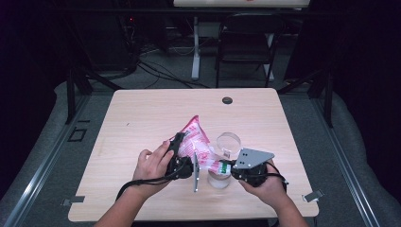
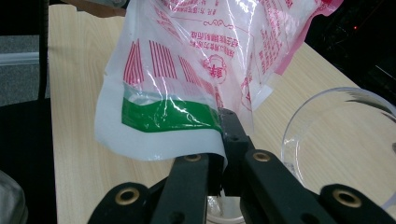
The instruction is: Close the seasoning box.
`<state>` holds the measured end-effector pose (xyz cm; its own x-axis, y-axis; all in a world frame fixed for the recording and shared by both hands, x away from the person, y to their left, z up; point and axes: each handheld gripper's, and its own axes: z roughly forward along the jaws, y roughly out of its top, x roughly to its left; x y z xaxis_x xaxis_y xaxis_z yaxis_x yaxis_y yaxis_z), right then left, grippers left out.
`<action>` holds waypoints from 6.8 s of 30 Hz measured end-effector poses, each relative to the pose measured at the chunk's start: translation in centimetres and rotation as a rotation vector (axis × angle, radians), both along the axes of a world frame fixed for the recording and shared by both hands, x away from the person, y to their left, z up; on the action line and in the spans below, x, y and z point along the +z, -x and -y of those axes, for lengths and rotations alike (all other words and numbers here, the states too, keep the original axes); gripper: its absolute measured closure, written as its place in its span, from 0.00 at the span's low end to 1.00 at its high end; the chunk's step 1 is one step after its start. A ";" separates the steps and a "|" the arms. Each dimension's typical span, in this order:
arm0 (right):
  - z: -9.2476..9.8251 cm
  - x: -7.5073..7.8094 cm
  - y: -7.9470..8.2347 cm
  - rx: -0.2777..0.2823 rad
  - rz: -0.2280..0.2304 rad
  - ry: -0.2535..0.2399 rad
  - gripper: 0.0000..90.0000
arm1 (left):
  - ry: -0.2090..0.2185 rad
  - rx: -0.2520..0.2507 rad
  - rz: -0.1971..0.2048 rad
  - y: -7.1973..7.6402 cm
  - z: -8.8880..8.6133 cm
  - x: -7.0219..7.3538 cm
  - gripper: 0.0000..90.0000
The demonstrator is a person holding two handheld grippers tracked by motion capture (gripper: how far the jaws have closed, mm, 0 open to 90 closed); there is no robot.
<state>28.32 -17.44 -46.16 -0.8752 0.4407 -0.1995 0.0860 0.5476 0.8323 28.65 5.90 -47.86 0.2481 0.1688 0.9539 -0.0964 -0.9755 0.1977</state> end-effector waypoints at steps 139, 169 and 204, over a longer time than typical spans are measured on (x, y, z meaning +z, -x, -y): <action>0.5 -0.8 -0.6 -0.019 -0.018 0.016 1.00 | -0.036 -0.026 0.043 -0.1 1.0 0.4 0.70; 0.7 -0.9 -0.7 -0.021 -0.024 0.012 1.00 | -0.040 -0.031 0.054 -0.1 1.2 0.6 0.70; 1.0 -0.8 -0.7 -0.031 -0.020 0.008 1.00 | -0.040 -0.036 0.072 0.0 1.5 0.9 0.71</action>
<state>29.06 -18.44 -46.99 -0.8652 0.4656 -0.1860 0.1193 0.5514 0.8256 28.63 4.35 -46.93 0.1838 0.1221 0.9753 -0.1443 -0.9782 0.1497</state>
